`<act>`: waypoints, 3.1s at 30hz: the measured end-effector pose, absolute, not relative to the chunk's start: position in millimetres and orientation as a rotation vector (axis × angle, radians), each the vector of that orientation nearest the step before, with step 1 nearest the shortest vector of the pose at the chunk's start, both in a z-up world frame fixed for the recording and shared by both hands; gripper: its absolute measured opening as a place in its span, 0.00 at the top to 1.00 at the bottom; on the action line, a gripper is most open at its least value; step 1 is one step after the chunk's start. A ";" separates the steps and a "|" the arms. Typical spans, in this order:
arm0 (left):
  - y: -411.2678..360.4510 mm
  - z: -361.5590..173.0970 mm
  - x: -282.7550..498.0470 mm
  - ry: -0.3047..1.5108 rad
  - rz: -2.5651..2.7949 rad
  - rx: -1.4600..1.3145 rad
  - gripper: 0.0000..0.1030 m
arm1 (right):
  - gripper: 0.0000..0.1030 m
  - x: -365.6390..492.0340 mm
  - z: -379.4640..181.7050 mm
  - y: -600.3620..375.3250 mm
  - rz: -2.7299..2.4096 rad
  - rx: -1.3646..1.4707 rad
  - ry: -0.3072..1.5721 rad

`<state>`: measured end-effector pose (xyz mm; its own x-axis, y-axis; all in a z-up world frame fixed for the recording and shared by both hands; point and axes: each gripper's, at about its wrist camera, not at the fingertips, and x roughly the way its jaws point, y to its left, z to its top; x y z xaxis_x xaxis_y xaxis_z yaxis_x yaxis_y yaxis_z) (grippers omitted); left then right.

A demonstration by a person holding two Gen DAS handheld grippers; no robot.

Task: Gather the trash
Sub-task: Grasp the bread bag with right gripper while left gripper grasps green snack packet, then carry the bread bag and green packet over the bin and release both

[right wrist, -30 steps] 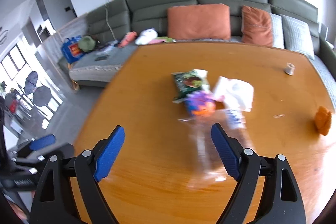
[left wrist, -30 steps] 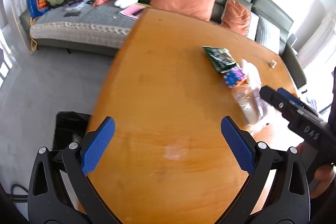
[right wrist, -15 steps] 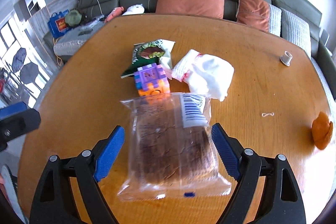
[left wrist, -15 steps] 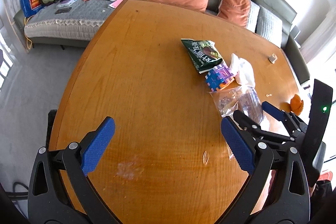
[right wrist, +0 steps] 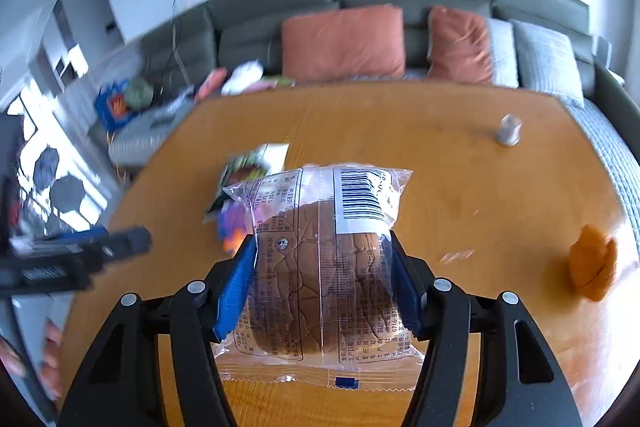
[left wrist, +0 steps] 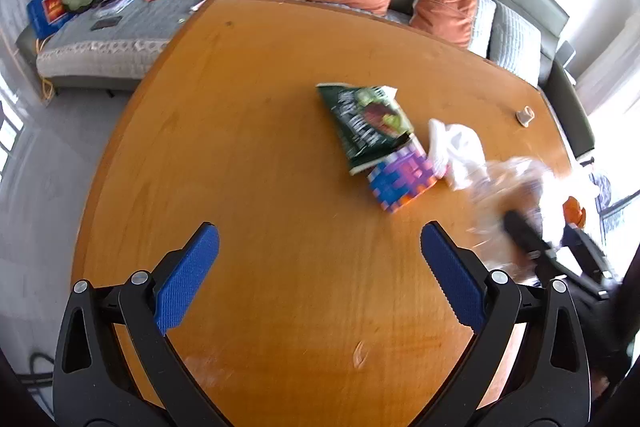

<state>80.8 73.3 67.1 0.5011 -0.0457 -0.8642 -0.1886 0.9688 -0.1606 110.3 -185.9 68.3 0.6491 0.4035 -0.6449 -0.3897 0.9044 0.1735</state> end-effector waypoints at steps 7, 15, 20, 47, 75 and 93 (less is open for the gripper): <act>60.1 63.6 135.3 1.048 0.058 -0.218 0.06 | 0.38 159.3 93.8 -204.0 0.382 0.071 0.694; 68.2 33.7 205.1 1.114 0.061 -0.255 0.06 | 0.38 196.6 98.5 -200.3 0.361 0.100 0.683; 67.6 11.2 225.6 1.173 0.043 -0.277 0.06 | 0.38 205.4 97.5 -187.6 0.359 0.075 0.682; 133.5 68.7 81.4 0.984 0.053 -0.314 0.37 | 0.38 100.8 132.5 -117.9 0.434 0.011 0.635; 349.7 58.5 -146.3 0.942 0.328 -0.480 0.37 | 0.38 -74.0 110.9 143.9 0.839 -0.150 0.716; 461.6 28.6 -217.9 0.985 0.582 -0.574 0.06 | 0.21 -104.8 84.4 298.5 1.004 -0.250 0.798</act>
